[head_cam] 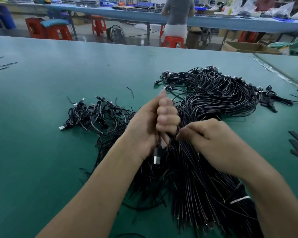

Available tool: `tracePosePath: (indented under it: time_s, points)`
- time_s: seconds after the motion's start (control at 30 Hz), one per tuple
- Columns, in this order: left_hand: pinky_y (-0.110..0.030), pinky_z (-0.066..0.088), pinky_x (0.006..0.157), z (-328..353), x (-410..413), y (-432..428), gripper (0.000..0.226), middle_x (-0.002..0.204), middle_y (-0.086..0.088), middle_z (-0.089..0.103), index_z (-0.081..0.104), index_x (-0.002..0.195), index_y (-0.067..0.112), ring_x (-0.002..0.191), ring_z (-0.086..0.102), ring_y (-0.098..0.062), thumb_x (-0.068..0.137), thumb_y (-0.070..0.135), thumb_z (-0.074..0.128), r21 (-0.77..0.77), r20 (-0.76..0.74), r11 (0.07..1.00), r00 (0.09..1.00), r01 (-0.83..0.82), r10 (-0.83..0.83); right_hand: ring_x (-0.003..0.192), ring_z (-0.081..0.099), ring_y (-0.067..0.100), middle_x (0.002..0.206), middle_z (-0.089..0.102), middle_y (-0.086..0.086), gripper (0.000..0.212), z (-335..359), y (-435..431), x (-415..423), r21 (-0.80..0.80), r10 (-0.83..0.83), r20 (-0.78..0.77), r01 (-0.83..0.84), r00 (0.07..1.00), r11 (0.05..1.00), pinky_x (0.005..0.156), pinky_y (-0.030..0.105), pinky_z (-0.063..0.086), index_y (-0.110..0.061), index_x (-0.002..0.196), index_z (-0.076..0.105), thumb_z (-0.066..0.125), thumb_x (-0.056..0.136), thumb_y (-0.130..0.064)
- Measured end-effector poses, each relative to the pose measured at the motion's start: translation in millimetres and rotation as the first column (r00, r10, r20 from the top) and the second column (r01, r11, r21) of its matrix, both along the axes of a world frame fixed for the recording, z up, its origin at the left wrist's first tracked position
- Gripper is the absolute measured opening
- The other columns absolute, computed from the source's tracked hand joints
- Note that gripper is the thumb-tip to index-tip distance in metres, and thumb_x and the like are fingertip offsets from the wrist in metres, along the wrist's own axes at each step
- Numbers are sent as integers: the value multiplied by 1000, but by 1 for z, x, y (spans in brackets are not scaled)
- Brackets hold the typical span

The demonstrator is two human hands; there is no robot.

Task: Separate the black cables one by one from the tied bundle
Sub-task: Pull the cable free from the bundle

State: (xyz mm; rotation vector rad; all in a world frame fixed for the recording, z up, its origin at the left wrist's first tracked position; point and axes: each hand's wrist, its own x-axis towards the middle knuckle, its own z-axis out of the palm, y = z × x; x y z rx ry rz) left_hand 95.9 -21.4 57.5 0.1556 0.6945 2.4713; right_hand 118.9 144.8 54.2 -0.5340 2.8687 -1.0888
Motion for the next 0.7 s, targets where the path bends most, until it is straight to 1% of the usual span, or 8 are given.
tracePosePath:
  time_s: [0.07, 0.13, 0.27, 0.37, 0.47, 0.53, 0.6, 0.7]
  points:
    - [-16, 54, 49, -3, -5, 3, 42, 67, -6, 70, 70, 77, 2, 57, 69, -13, 101, 28, 46, 17, 50, 975, 974, -222, 220, 46, 44, 17, 49, 48, -6, 35, 2, -9, 6, 82, 69, 60, -74, 996, 994, 50, 38, 43, -26, 67, 61, 53, 99, -39]
    - [-24, 61, 69, -10, -9, 6, 42, 89, -15, 75, 67, 100, -4, 80, 75, -21, 106, 27, 40, -114, -34, 918, 925, -380, 378, 51, 51, 17, 54, 52, -5, 39, 5, -17, 11, 149, 120, 96, -134, 988, 980, 54, 37, 46, -20, 64, 53, 52, 100, -36]
    - [-24, 59, 74, -23, -8, 10, 39, 92, -11, 77, 70, 93, 8, 84, 75, -18, 108, 28, 39, -569, -360, 641, 857, -515, 369, 68, 64, 13, 71, 69, -4, 22, 19, -14, 19, 156, 225, -7, -222, 974, 963, 68, 34, 49, -25, 85, 69, 56, 98, -36]
    - [-18, 52, 52, -21, 3, 12, 59, 63, -2, 71, 74, 64, 16, 55, 67, -10, 108, 30, 38, -717, -412, 611, 911, -337, 19, 76, 63, 5, 76, 69, -11, 21, 26, 3, 14, 84, 139, -212, -124, 967, 989, 73, 24, 44, -27, 82, 71, 57, 92, -38]
    - [-15, 36, 35, -12, 11, 14, 62, 49, 4, 58, 66, 59, 18, 37, 49, -6, 107, 44, 35, -798, -319, 588, 920, -132, -227, 79, 61, 3, 76, 65, -15, 21, 25, 21, 5, 26, 2, -302, 6, 953, 1000, 76, 23, 44, -32, 75, 72, 62, 88, -44]
    - [-12, 24, 32, -8, 11, 13, 62, 43, 7, 44, 55, 55, 22, 32, 35, -5, 104, 52, 35, -804, -285, 589, 921, -79, -266, 77, 64, 9, 80, 67, -8, 11, 20, 25, 0, -98, -54, -265, 29, 963, 995, 76, 34, 50, -34, 78, 73, 69, 84, -42]
    - [-10, 17, 31, -4, 11, 8, 59, 40, 9, 35, 45, 53, 24, 30, 27, -2, 103, 54, 36, -728, -243, 685, 922, 31, -300, 76, 66, 25, 82, 72, 2, 14, 15, 20, -1, -314, 13, -119, -50, 993, 948, 79, 53, 54, -19, 81, 70, 73, 84, -33]
    - [-11, 15, 27, 0, 11, -2, 54, 38, 12, 34, 42, 50, 25, 29, 28, 3, 98, 51, 40, -520, -150, 807, 900, 280, -408, 76, 60, 17, 74, 65, 2, 19, 13, 12, 0, -589, 196, 55, -127, 979, 798, 80, 44, 57, -14, 77, 58, 69, 84, -28]
